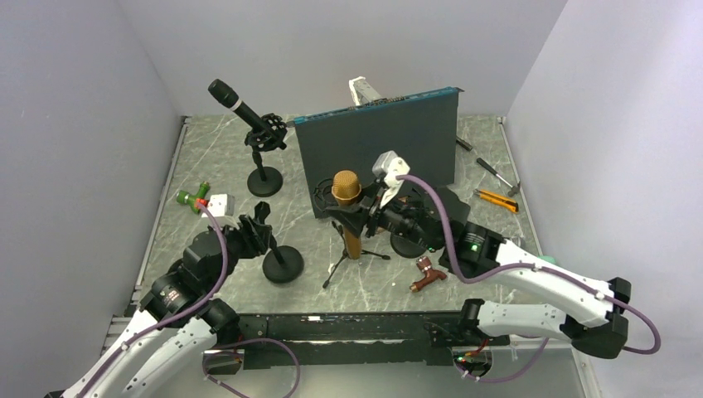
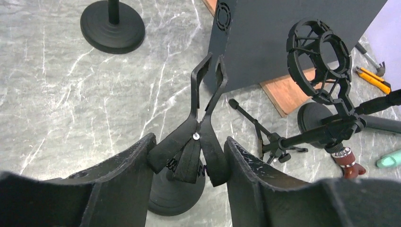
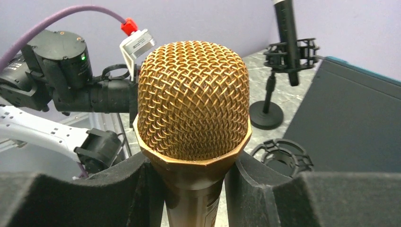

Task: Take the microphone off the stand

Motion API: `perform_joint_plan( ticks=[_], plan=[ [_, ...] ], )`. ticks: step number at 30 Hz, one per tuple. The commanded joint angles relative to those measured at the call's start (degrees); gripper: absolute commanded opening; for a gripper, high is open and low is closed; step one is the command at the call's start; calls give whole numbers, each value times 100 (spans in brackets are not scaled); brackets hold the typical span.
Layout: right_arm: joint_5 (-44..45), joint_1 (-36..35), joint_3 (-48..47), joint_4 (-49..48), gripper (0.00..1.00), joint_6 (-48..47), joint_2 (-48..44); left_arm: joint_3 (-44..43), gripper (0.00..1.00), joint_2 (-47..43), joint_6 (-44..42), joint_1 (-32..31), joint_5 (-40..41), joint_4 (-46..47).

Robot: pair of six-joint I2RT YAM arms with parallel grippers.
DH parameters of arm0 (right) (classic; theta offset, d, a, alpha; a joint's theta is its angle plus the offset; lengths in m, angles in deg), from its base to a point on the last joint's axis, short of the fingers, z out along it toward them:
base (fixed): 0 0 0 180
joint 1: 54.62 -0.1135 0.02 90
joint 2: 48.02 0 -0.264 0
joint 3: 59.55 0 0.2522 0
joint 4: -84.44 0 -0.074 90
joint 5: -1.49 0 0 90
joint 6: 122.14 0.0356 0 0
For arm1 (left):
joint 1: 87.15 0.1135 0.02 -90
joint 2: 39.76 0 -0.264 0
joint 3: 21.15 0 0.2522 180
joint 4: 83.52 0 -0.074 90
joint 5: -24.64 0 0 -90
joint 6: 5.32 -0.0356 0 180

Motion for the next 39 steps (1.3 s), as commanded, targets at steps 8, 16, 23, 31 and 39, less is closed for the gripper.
perform_joint_plan(
  ticks=[8, 16, 23, 31, 39],
  plan=[
    [1527, 18, -552, 1875, 0, -13, -1219, -378, 59, 21, 57, -39, -513, 17],
    [3183, 22, -426, 3066, 0, 400, -1652, -452, 100, 52, -331, -38, -775, 183],
    [5004, 27, -449, 4647, 0, 1319, -1746, -983, 99, -199, -1080, -35, -661, 157],
    [6783, 623, -212, 5756, 0, 2900, -1526, -2263, 100, 382, -2685, -35, -757, 547],
    [4920, 3834, 313, 4798, 0, 2451, -881, -2800, 98, 1333, -4042, -39, -1077, 1337]
  ],
)
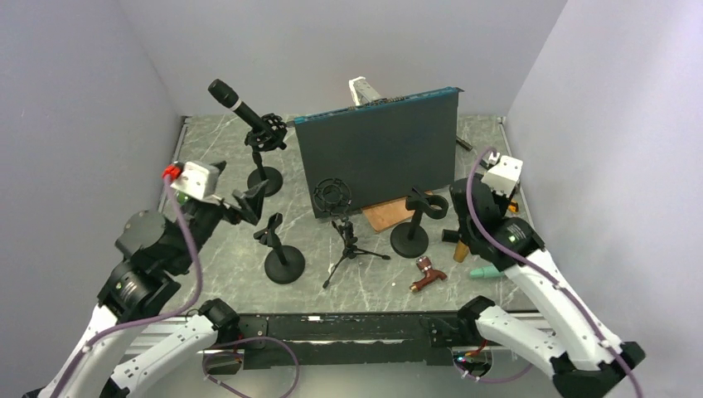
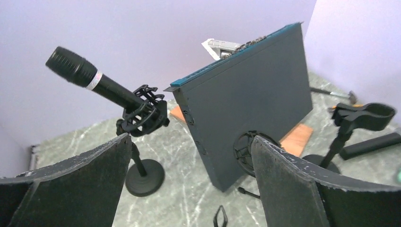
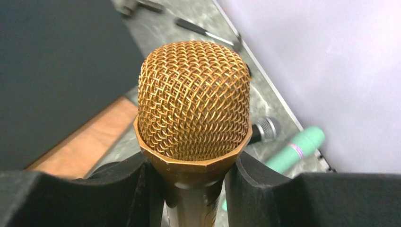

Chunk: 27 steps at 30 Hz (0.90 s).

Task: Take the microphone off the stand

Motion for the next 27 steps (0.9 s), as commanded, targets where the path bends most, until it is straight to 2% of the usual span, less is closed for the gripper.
perform_joint_plan(
  ticks=[1, 6, 8, 14, 19, 21, 25, 27],
  plan=[
    [-1277, 1525, 462, -654, 0, -2, 204, -36, 97, 357, -1020, -20, -221, 492],
    [-2614, 3109, 1203, -1085, 0, 587, 293, 718, 95, 56, -1426, -29, -149, 900],
    [-2764, 3525, 1466, -1121, 0, 972, 361, 1030, 93, -172, -1416, -29, -4, 1068],
    [-3016, 4770, 2230, -1202, 0, 2263, 516, 1917, 95, -1130, -1422, -18, 643, 1933],
    [-3142, 5111, 2564, -1160, 0, 3225, 681, 2222, 87, -1594, -1334, -23, 720, 2178],
    [-3147, 5133, 2771, -1416, 0, 3369, 617, 2202, 84, -1614, -1319, -15, 711, 2148],
    [-3146, 5145, 2994, -1596, 12, 3647, 476, 2160, 82, -1576, -1315, -18, 732, 2094],
    [-3049, 5147, 3082, -1644, 26, 3641, 358, 2160, 81, -1550, -1315, -18, 750, 2076]
  ],
)
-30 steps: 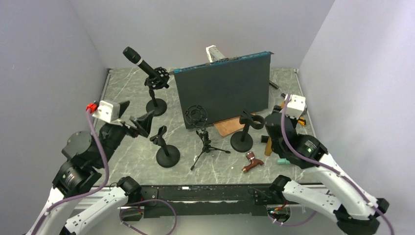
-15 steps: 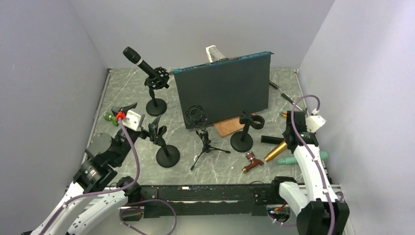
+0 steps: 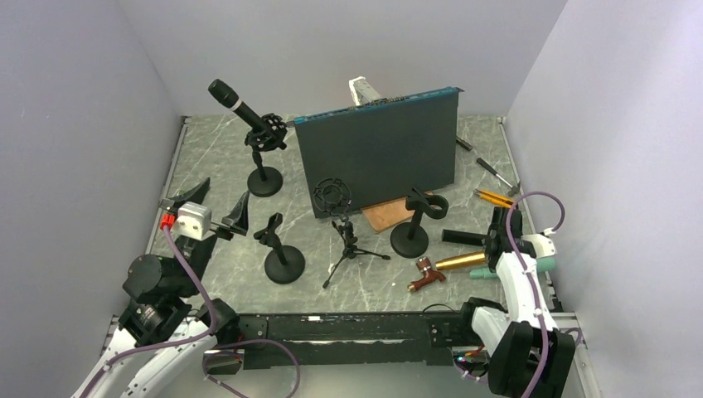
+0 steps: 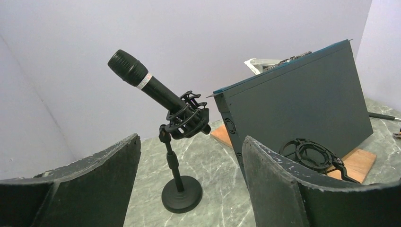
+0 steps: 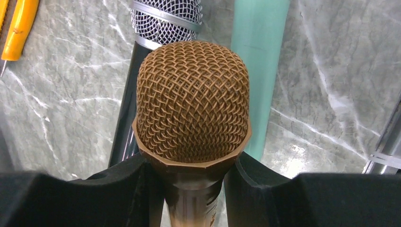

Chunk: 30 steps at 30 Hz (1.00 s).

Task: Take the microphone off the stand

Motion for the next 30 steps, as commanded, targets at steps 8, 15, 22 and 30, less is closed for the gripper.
perform_joint_plan(
  ticks=[8, 15, 22, 30],
  plan=[
    [189, 45, 128, -415, 62, 17, -509, 1, 83, 72, 9, -14, 143, 226],
    [-47, 47, 170, -652, 77, -911, -1417, 114, 99, 134, -27, -16, 434, 325],
    [-1851, 36, 13, -1064, 92, -2367, -1949, 117, 99, 481, -238, 12, 577, 326],
    [-3472, 4, -493, -988, 97, -3275, -1744, -684, 99, 1537, 1074, 847, -495, 239]
  ],
)
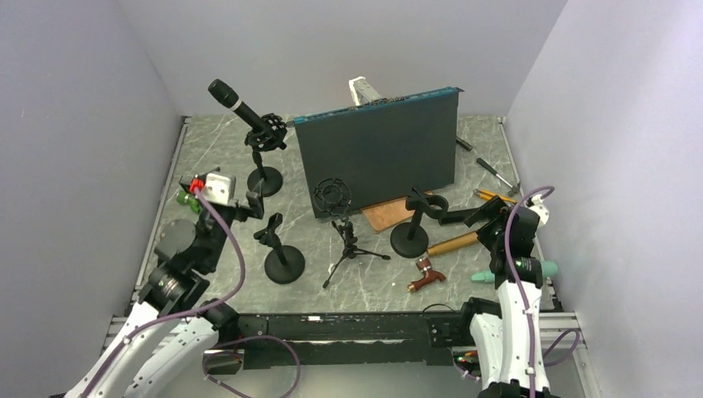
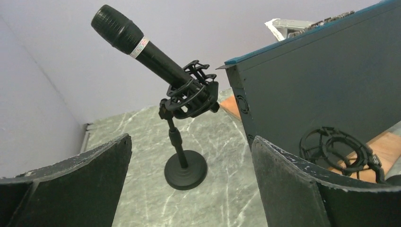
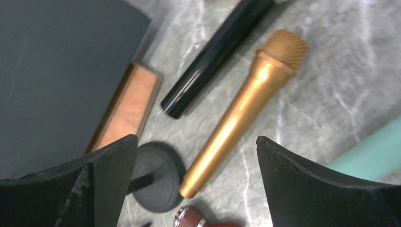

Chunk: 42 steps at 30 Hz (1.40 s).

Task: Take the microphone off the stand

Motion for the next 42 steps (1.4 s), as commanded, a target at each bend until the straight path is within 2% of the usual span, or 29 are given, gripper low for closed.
perform_joint_plan(
  ticks=[1, 5, 8, 18, 20, 24, 27, 31, 32, 33, 34, 35, 36, 40, 42],
  plan=[
    [-1359, -25, -434, -243, 97, -716, 110, -848, 99, 776, 1202, 556, -764, 146],
    [-1842, -40, -524, -244, 97, -818, 122, -1673, 99, 1614, 1928, 1077, -1207, -70],
    [-2003, -55, -457, -302, 98, -855, -2, -2091, 99, 2127, 2362, 1316, -1117, -46],
    [-2133, -126, -324, -526, 99, -963, -158, -2911, 99, 3659, 3883, 2568, -1580, 254],
    [-2099, -192, -279, -612, 99, -970, -140, -2901, 100, 3893, 4090, 2715, -1577, 489],
    [-2081, -325, -174, -763, 99, -971, -74, -3091, 99, 4562, 4410, 2986, -2091, 661],
    [-2042, -401, -145, -789, 99, -971, -71, -3212, 97, 4932, 4342, 3004, -2279, 777],
    [-1990, -456, -168, -771, 100, -979, -79, -3166, 83, 5184, 4444, 3000, -2251, 911],
    [-1988, -461, -171, -758, 100, -982, -86, -3132, 75, 5216, 4479, 3004, -2259, 965],
    [-1985, -476, -181, -746, 100, -980, -83, -3080, 60, 5230, 4499, 3004, -2265, 1033],
    [-1995, -491, -192, -736, 100, -987, -94, -3068, 39, 5249, 4567, 3004, -2238, 1024],
    [-1991, -484, -198, -728, 100, -988, -91, -3055, 25, 5267, 4623, 3004, -2219, 1010],
    [-1996, -492, -198, -722, 100, -984, -93, -3039, 18, 5270, 4630, 3004, -2231, 1034],
    [-1981, -494, -193, -726, 100, -979, -86, -3219, 0, 5279, 4503, 3006, -2324, 955],
    [-1987, -497, -188, -730, 100, -980, -91, -3374, 0, 5264, 4378, 3004, -2367, 846]
  ],
)
